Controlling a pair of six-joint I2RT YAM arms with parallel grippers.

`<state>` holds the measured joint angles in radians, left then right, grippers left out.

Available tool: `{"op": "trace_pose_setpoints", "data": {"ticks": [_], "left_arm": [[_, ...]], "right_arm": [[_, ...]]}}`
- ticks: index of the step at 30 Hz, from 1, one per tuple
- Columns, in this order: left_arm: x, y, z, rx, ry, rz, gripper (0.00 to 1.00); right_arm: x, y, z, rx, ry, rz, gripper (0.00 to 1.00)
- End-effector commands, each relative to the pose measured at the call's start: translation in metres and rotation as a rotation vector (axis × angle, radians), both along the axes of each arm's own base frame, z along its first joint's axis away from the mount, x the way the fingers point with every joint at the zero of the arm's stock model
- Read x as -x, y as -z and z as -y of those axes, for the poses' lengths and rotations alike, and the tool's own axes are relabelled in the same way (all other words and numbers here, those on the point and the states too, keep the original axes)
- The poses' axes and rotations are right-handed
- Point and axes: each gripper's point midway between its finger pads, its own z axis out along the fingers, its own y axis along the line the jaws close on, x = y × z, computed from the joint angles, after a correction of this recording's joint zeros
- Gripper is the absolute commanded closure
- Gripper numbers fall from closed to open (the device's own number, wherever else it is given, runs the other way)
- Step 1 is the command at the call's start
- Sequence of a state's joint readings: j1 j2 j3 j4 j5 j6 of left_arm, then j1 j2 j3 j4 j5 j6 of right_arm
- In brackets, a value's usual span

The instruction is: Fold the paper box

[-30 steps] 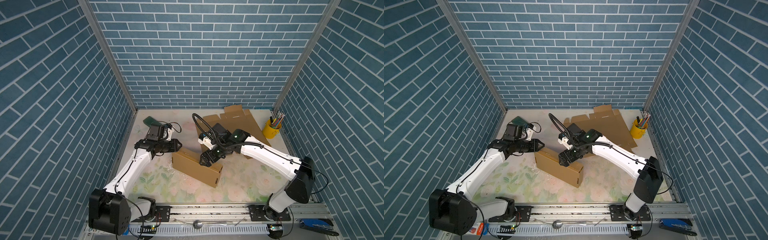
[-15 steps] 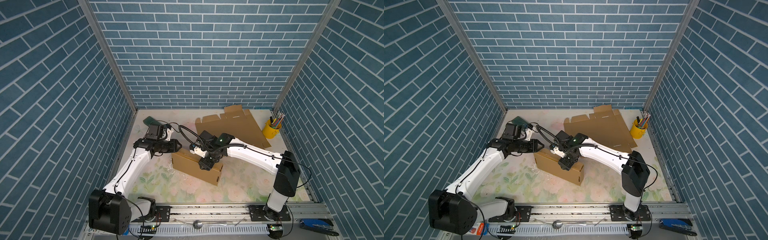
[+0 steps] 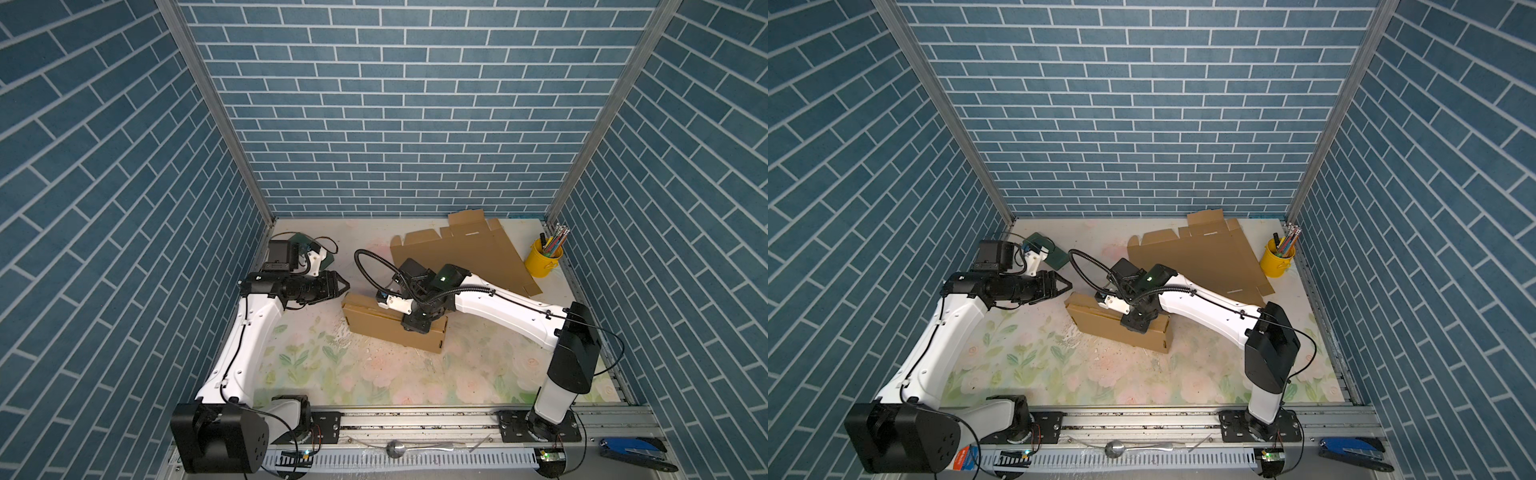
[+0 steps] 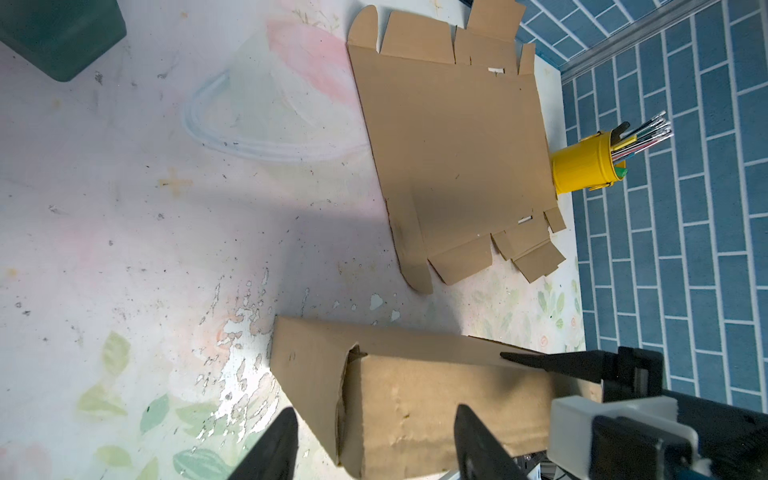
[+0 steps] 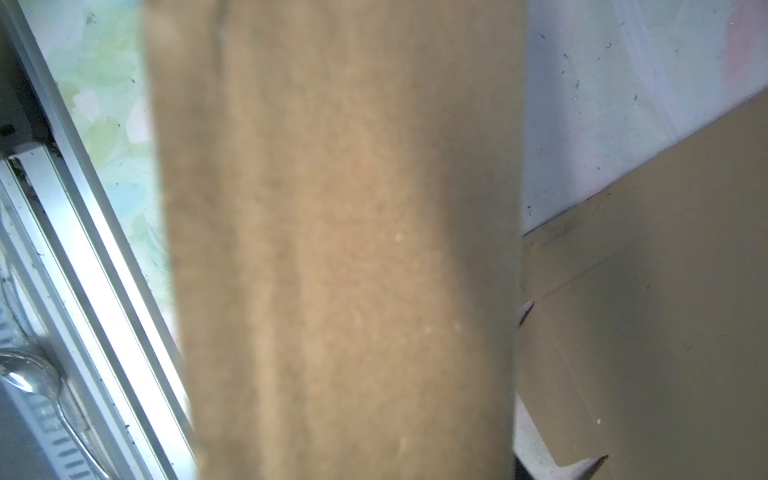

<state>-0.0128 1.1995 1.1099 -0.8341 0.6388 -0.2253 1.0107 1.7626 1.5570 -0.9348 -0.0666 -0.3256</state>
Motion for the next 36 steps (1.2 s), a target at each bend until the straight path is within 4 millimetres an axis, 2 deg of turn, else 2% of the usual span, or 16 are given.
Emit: {"op": "trace_pose_setpoints", "data": {"ticks": [1, 5, 12, 15, 19, 21, 24, 27, 29, 31, 34, 36], "left_arm": [[0.007, 0.011, 0.005, 0.041, 0.028, -0.027, 0.35], [0.005, 0.015, 0.015, 0.124, 0.041, -0.015, 0.33], [0.007, 0.026, 0.021, 0.173, 0.056, -0.027, 0.34], [0.008, 0.036, 0.022, 0.185, 0.056, -0.043, 0.37], [0.014, 0.056, 0.022, 0.188, 0.039, -0.100, 0.48], [0.016, 0.060, 0.020, 0.176, 0.032, -0.112, 0.52], [0.019, 0.066, 0.020, 0.175, 0.026, -0.122, 0.52], [0.022, 0.072, 0.020, 0.164, 0.020, -0.144, 0.51], [0.021, 0.064, 0.018, 0.155, 0.020, -0.132, 0.46], [0.017, 0.048, 0.016, 0.142, 0.014, -0.095, 0.40], [0.014, 0.029, 0.015, 0.164, 0.001, -0.050, 0.35], [0.015, 0.026, 0.019, 0.200, 0.004, -0.045, 0.34]], "right_arm": [[-0.003, -0.012, 0.002, -0.031, -0.140, 0.024, 0.52], [0.003, -0.014, 0.000, -0.074, -0.213, -0.022, 0.52], [-0.005, -0.017, 0.001, -0.107, -0.244, -0.058, 0.53], [-0.008, -0.017, 0.000, -0.106, -0.252, -0.071, 0.53], [-0.014, -0.016, 0.000, -0.094, -0.238, -0.075, 0.43], [-0.017, -0.015, -0.001, -0.086, -0.229, -0.075, 0.42], [-0.019, -0.014, -0.003, -0.084, -0.211, -0.079, 0.42], [-0.018, -0.009, -0.004, -0.077, -0.202, -0.095, 0.48], [-0.017, -0.007, -0.003, -0.075, -0.202, -0.105, 0.51], [-0.017, -0.006, -0.003, -0.073, -0.204, -0.104, 0.51], [-0.018, -0.004, -0.001, -0.066, -0.207, -0.099, 0.51], [-0.018, -0.002, -0.001, -0.062, -0.207, -0.101, 0.52]]}}
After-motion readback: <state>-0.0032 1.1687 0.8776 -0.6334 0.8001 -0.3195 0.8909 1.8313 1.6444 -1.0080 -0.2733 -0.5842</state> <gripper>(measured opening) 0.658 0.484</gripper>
